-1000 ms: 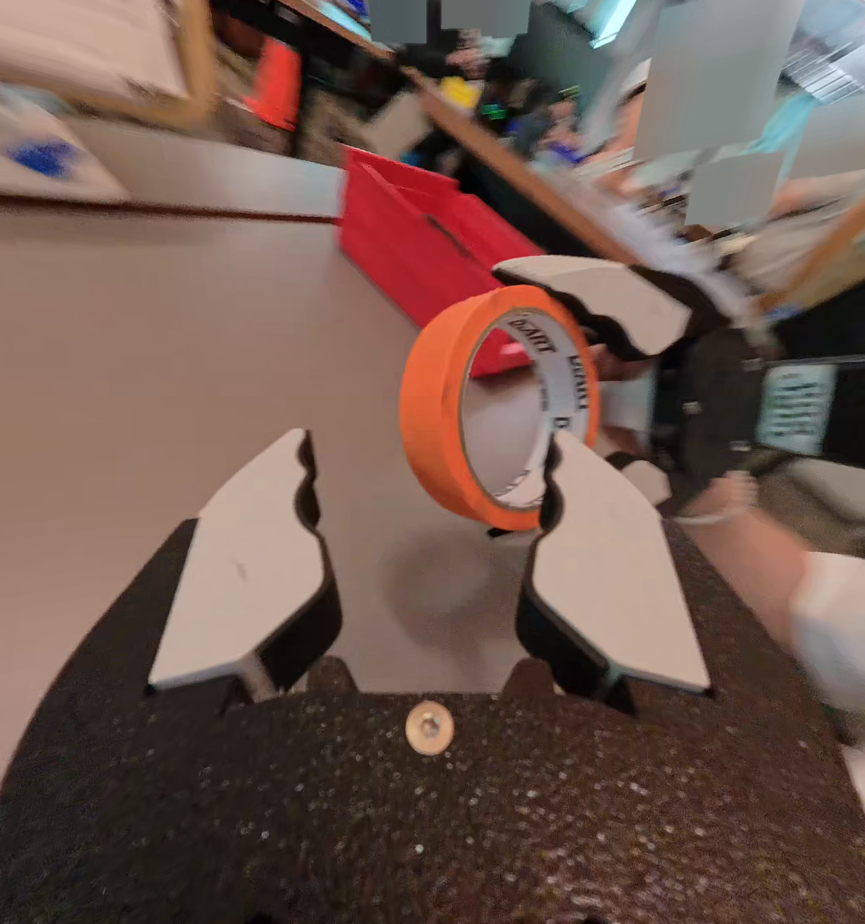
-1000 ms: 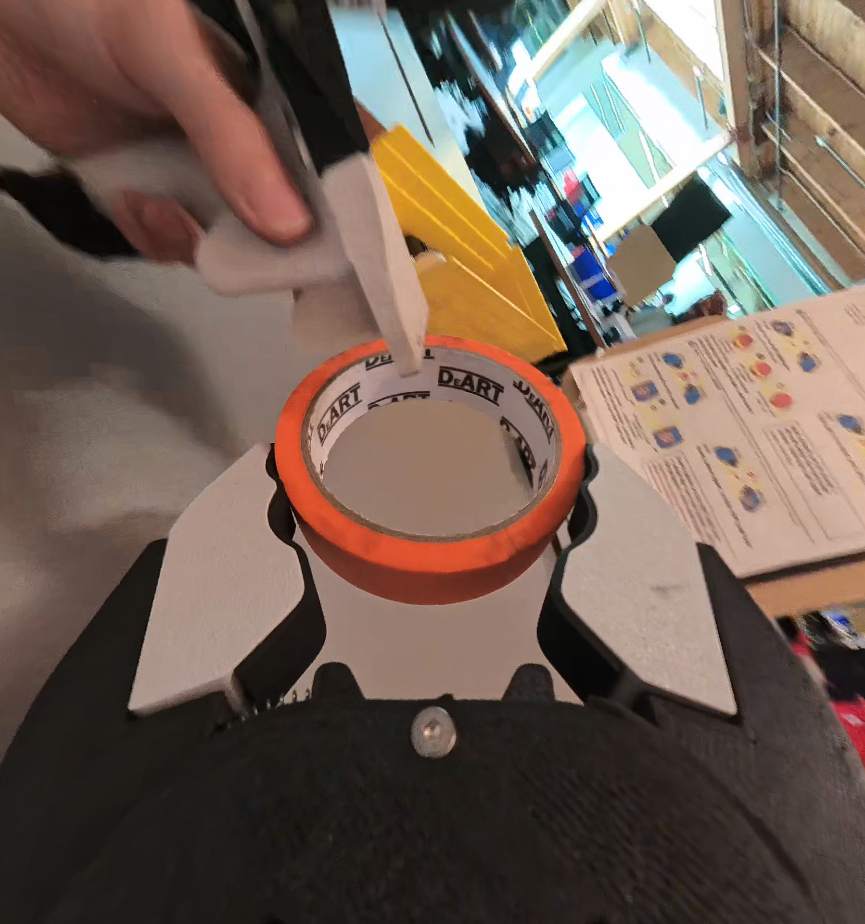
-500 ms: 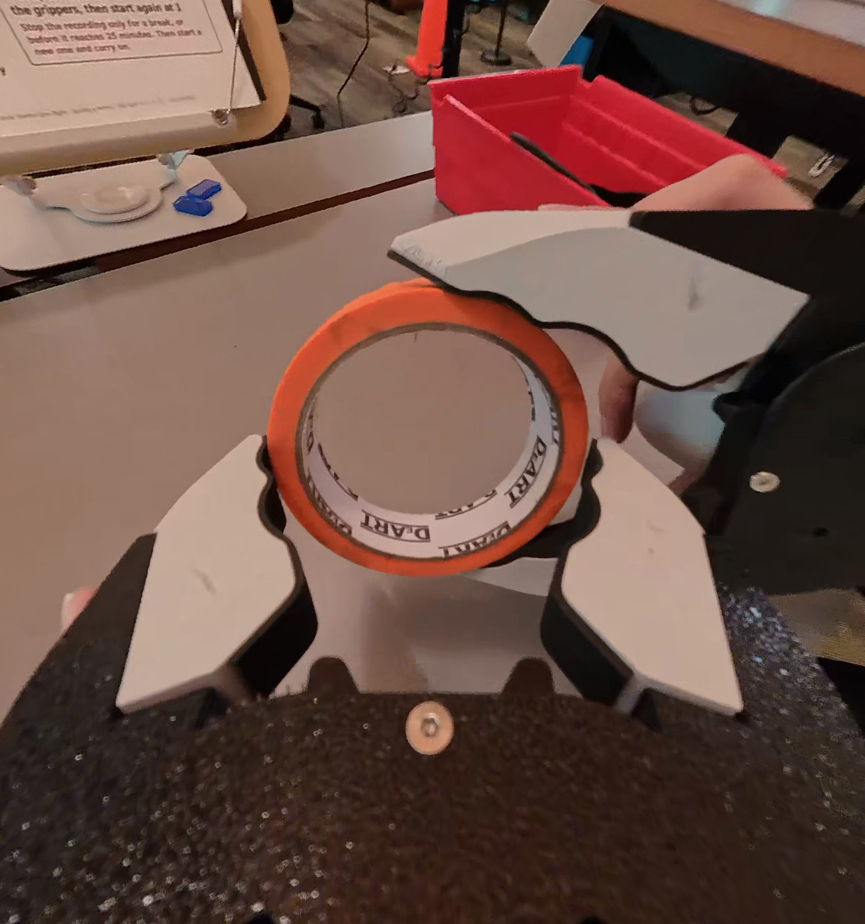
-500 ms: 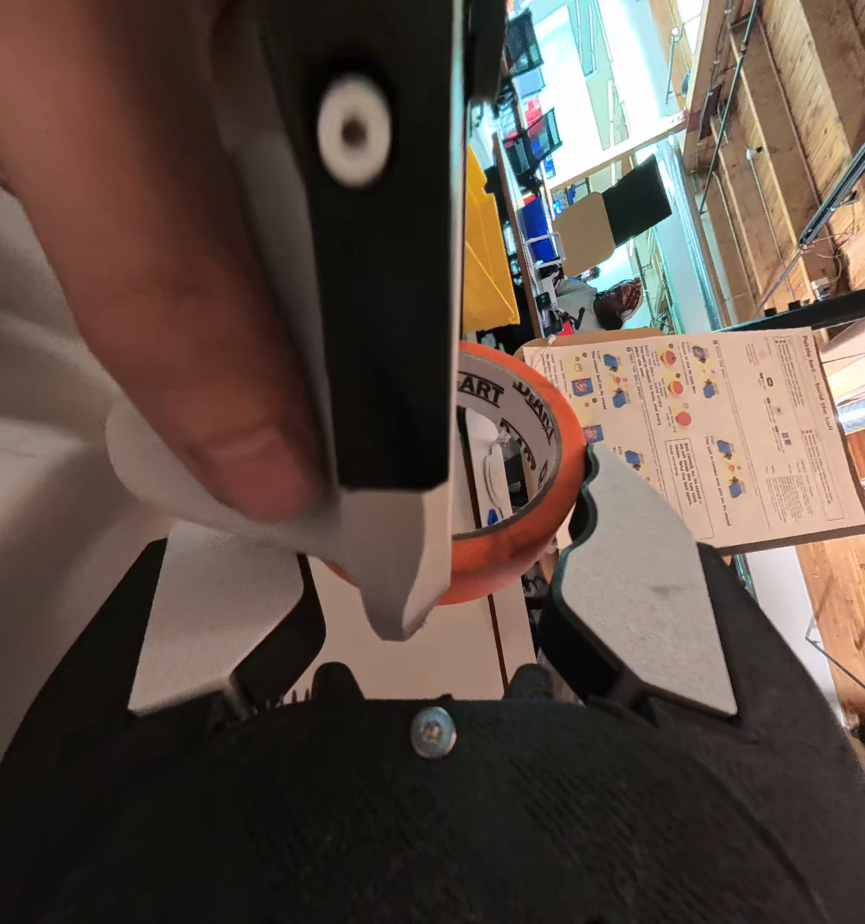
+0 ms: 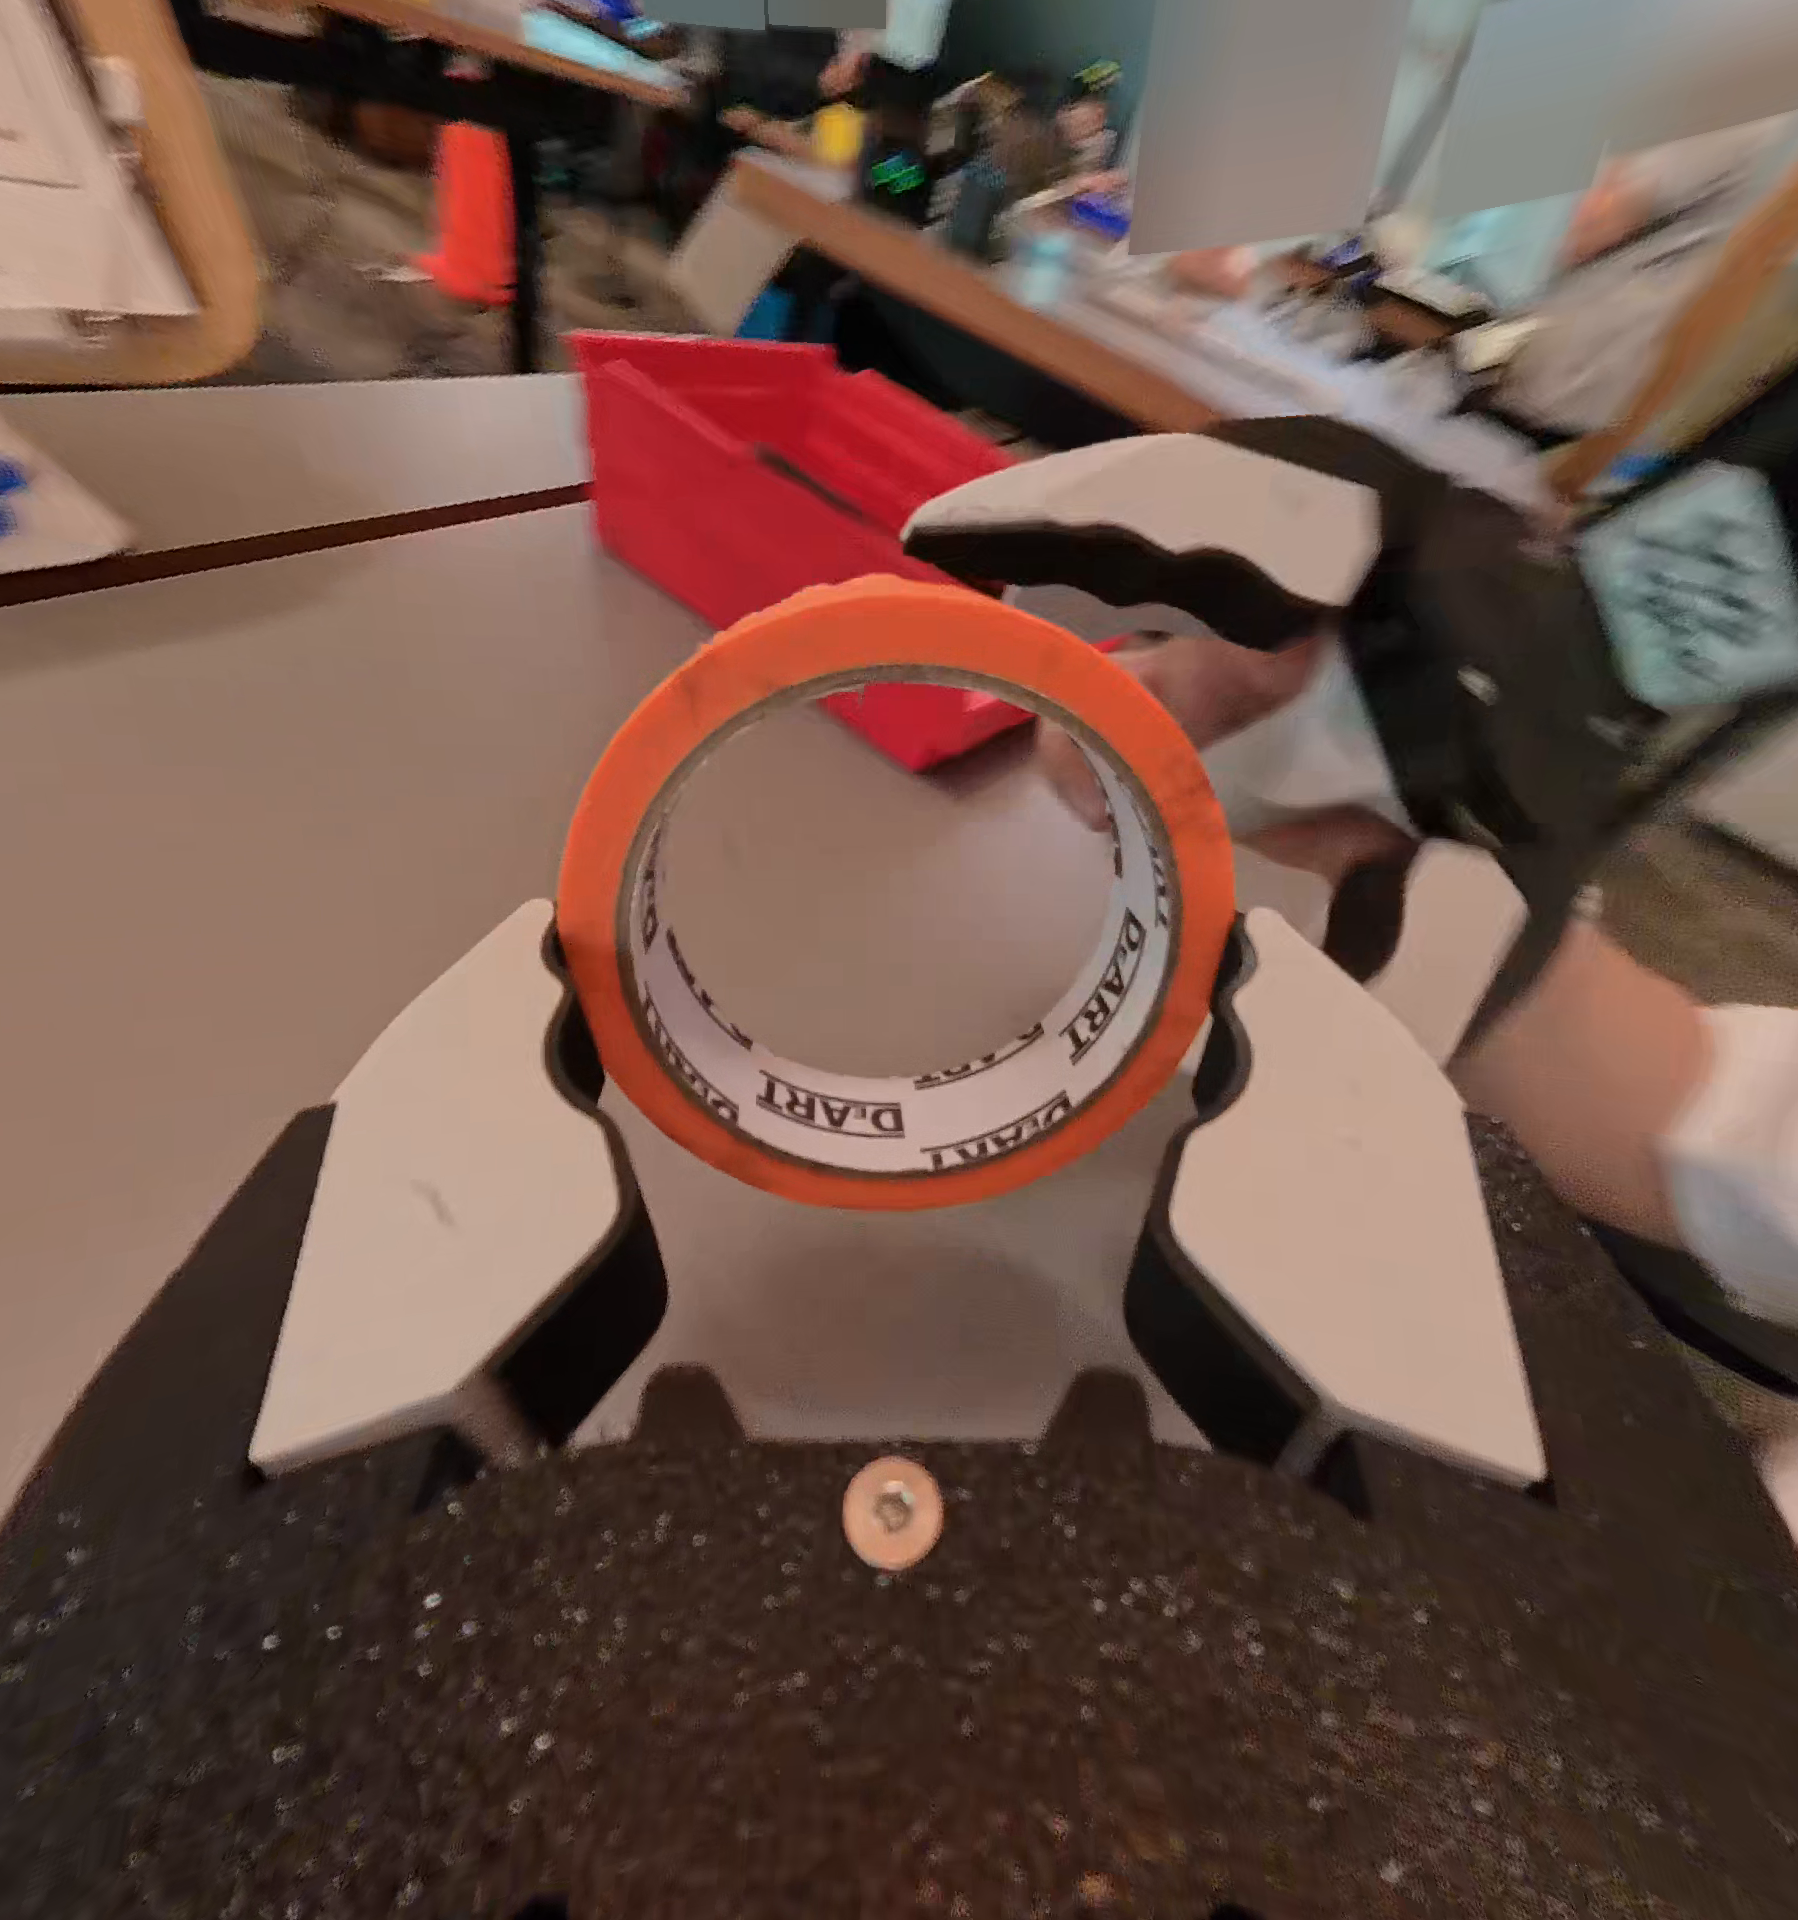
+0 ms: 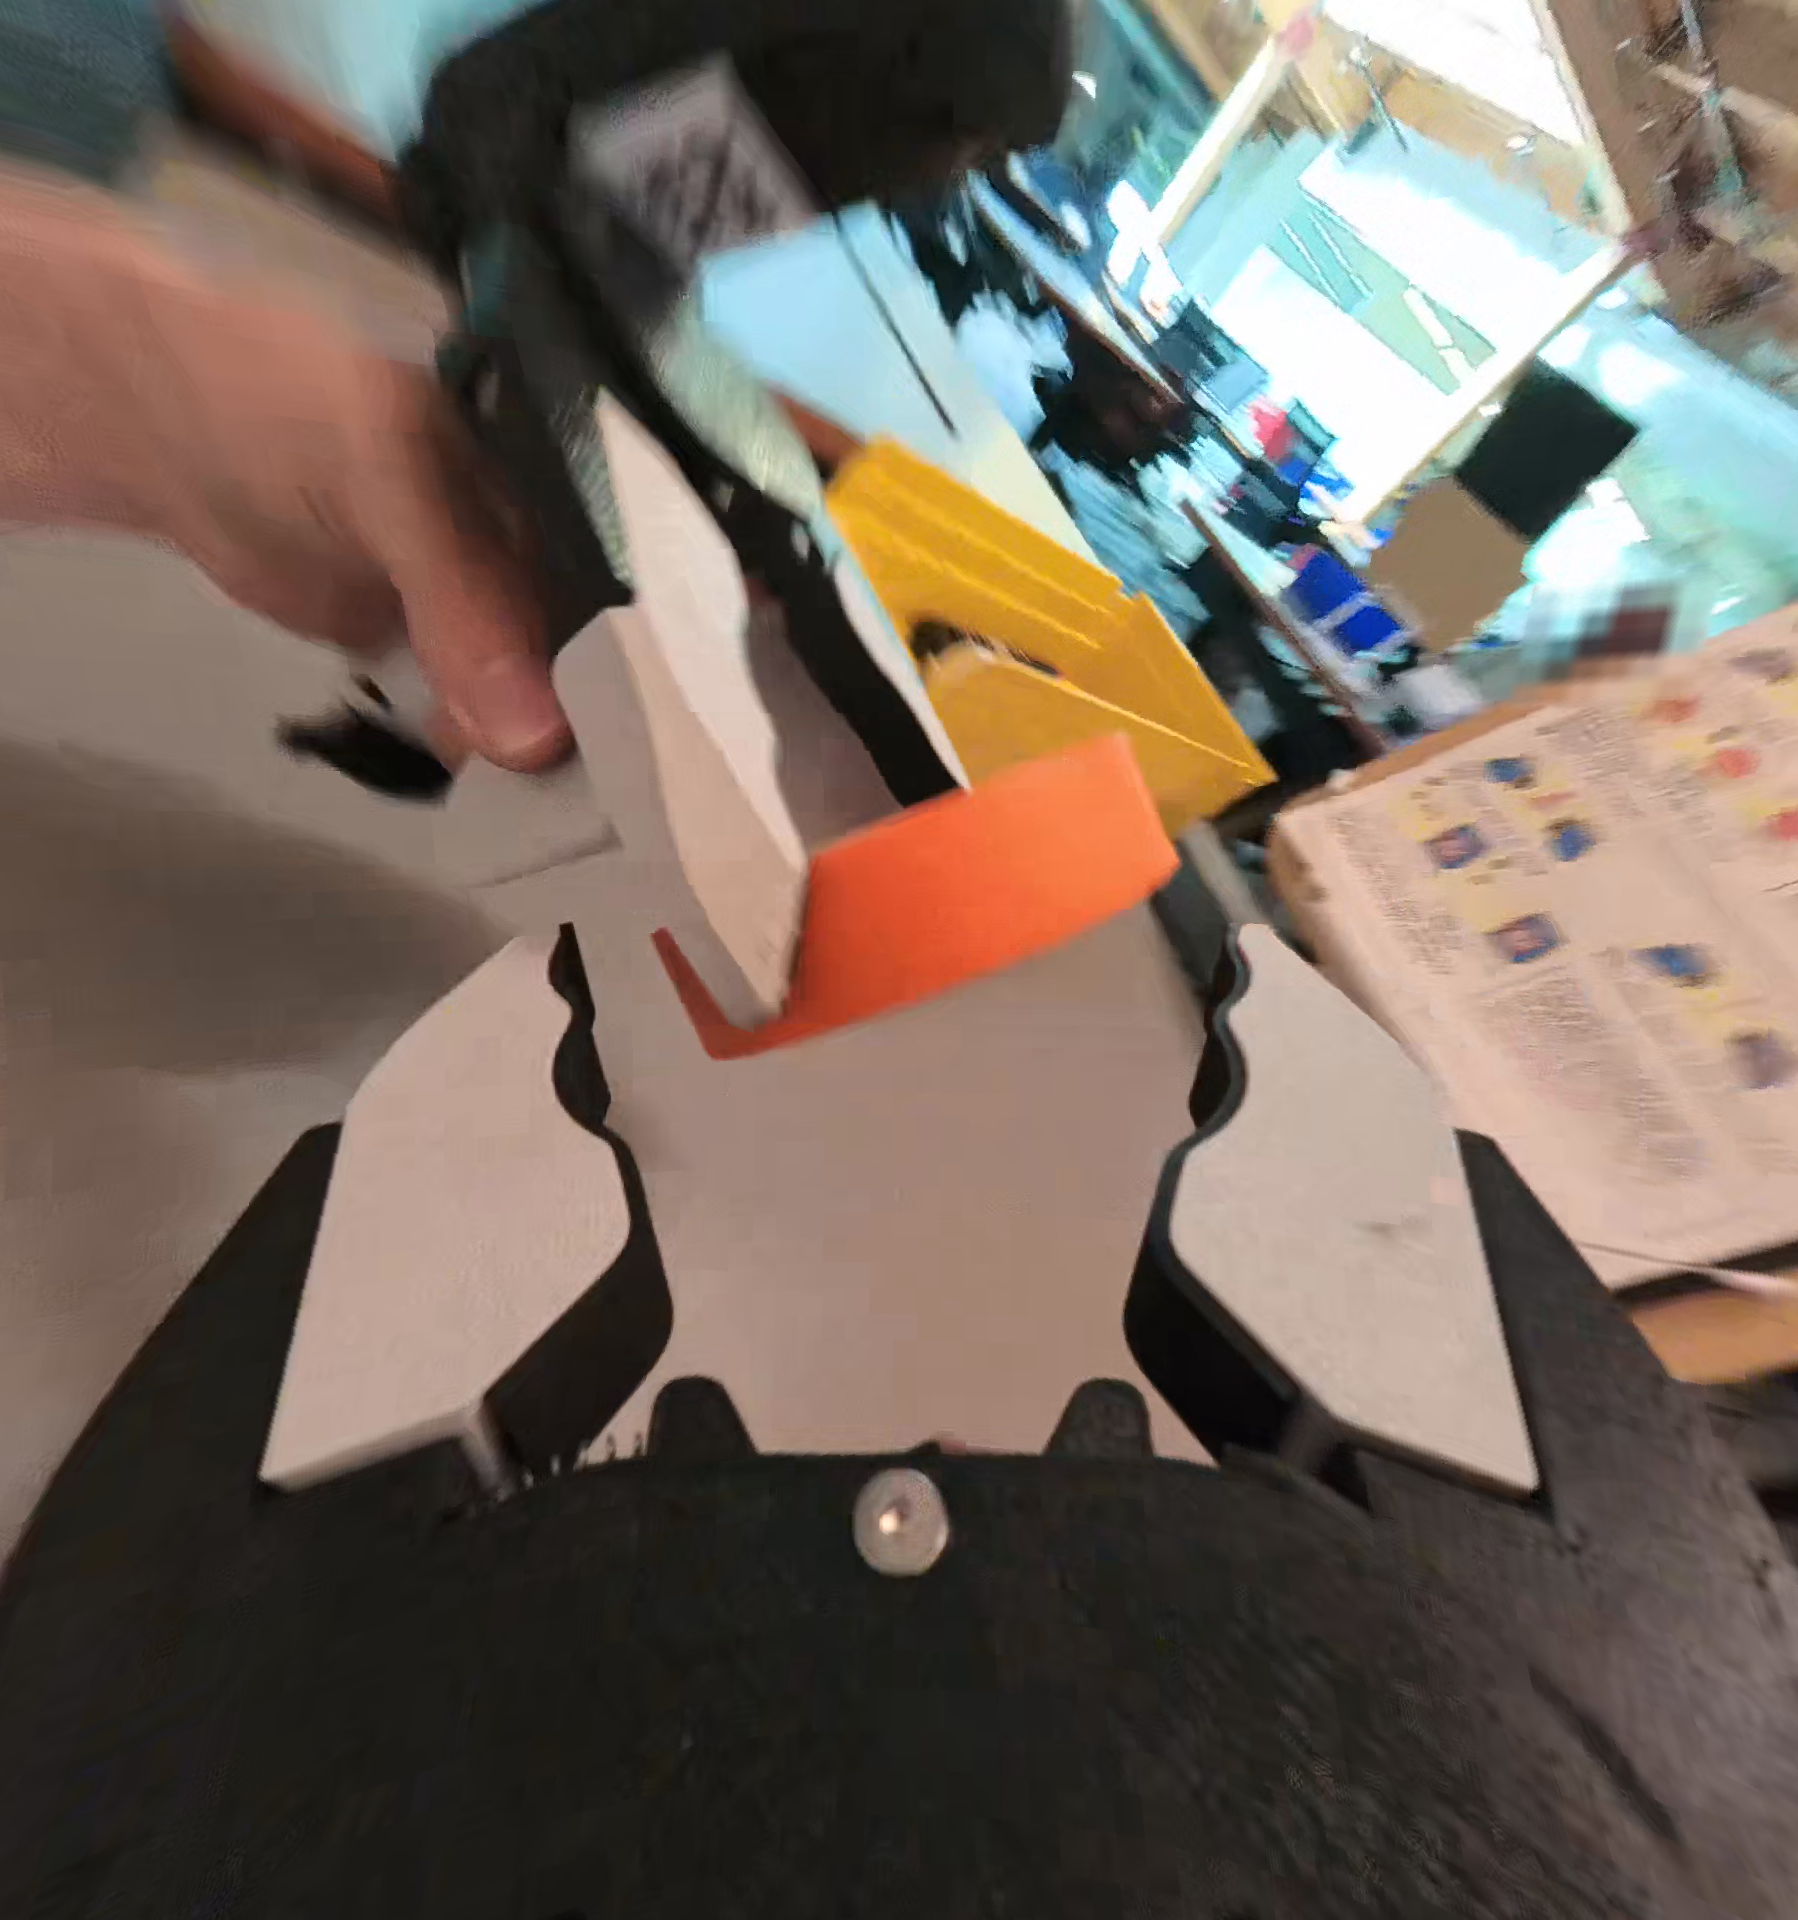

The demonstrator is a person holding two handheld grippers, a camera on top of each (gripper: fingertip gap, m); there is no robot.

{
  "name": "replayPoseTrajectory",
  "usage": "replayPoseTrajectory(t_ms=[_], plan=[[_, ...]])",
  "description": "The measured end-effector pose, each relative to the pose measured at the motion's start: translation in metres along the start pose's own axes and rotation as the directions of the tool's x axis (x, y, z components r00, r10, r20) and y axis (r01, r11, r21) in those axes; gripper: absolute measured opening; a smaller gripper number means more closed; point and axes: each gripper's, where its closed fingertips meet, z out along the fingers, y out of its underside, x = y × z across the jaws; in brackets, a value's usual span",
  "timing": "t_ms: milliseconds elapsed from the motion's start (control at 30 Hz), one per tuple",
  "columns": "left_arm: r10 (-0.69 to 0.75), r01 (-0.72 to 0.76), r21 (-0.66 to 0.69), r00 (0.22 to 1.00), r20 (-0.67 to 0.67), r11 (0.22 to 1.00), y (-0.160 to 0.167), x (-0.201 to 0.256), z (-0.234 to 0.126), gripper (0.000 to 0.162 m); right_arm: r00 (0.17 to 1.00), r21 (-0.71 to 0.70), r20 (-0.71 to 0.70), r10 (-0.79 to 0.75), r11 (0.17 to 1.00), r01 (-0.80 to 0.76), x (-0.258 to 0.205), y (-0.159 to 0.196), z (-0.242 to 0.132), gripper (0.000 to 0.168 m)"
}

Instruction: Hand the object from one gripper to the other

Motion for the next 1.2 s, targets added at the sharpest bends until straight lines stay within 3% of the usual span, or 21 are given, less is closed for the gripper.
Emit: replayPoseTrajectory(t_ms=[33,133,200,300,367,433,667,1033,1200], plan=[[-0.018,0.020,0.017,0.995,-0.100,1.000,-0.003,0.006,-0.005,0.113,0.989,0.076,0.059,0.134,0.988,-0.138,0.002,-0.011,-0.008,0.114],[-0.066,0.106,0.088,0.924,-0.376,0.990,-0.013,0.026,-0.023,0.113,0.863,0.252,0.263,0.431,0.833,-0.492,0.012,-0.038,-0.026,0.107],[-0.078,0.152,0.116,0.871,-0.486,0.982,-0.016,0.035,-0.031,0.113,0.799,0.259,0.330,0.502,0.766,-0.588,0.012,-0.042,-0.026,0.106],[-0.039,0.116,0.113,0.848,-0.529,0.987,-0.009,0.040,-0.031,0.113,0.757,0.210,0.318,0.571,0.736,-0.643,0.007,-0.040,-0.014,0.113],[0.005,0.066,0.111,0.838,-0.546,0.992,-0.002,0.044,-0.030,0.113,0.683,0.154,0.359,0.636,0.681,-0.716,0.001,-0.042,-0.009,0.116],[0.017,0.052,0.105,0.824,-0.567,0.993,0.001,0.049,-0.030,0.113,0.630,0.137,0.409,0.660,0.639,-0.757,-0.004,-0.046,-0.009,0.111],[0.045,-0.008,0.068,0.824,-0.565,0.998,0.014,0.053,-0.024,0.113,0.668,0.138,0.406,0.623,0.681,-0.719,-0.014,-0.042,-0.001,0.093],[0.069,-0.014,0.111,0.857,-0.511,0.994,0.008,0.049,-0.021,0.113,0.666,0.140,0.433,0.607,0.685,-0.715,-0.008,-0.040,-0.007,0.087],[0.223,-0.183,0.146,0.914,-0.339,0.972,0.007,0.034,-0.019,0.113,0.645,0.257,0.401,0.650,0.596,-0.760,0.028,-0.047,-0.025,0.086]])
